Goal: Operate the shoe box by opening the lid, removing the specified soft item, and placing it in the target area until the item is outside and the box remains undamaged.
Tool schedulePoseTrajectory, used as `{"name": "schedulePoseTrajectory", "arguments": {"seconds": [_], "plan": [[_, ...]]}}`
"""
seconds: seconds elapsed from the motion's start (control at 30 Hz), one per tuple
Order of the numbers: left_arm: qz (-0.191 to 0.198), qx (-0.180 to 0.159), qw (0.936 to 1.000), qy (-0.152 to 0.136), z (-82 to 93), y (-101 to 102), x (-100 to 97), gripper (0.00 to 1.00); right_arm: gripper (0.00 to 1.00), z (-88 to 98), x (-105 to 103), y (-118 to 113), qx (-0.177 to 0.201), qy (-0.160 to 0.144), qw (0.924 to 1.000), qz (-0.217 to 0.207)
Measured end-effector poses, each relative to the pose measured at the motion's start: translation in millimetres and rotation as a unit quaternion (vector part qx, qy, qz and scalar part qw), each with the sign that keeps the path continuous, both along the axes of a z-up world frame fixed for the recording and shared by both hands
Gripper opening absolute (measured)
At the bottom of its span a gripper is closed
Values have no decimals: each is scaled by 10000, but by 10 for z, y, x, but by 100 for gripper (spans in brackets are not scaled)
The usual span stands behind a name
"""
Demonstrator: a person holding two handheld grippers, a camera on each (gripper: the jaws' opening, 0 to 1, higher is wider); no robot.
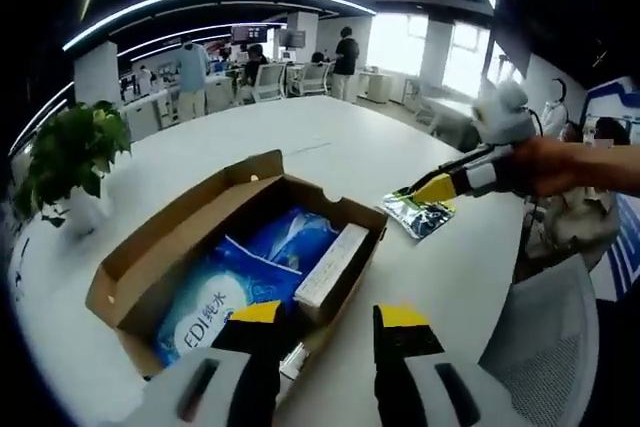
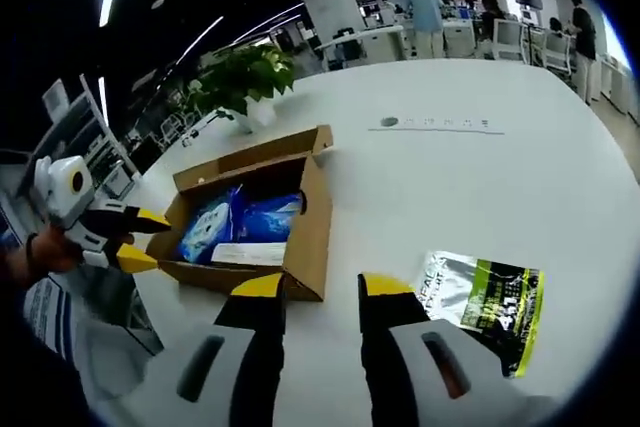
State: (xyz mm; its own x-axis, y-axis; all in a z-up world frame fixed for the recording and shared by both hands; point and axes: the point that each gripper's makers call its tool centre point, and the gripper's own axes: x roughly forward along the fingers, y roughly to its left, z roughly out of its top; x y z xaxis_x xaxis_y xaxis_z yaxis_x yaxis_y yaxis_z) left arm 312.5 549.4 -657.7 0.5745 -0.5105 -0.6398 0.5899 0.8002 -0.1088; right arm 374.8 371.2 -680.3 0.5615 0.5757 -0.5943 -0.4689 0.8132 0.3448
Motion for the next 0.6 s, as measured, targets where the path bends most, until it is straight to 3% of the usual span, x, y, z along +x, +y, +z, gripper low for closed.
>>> {"name": "schedulePoseTrajectory", "arguments": {"seconds": [0.37, 0.6], "plan": [[550, -122, 9984, -93, 41, 459, -68, 37, 26, 58, 136, 720, -25, -41, 9978, 655], [780, -133, 9968, -107, -1, 706, -159, 37, 26, 8, 158, 1038, -111, 4, 9948, 1013]]}}
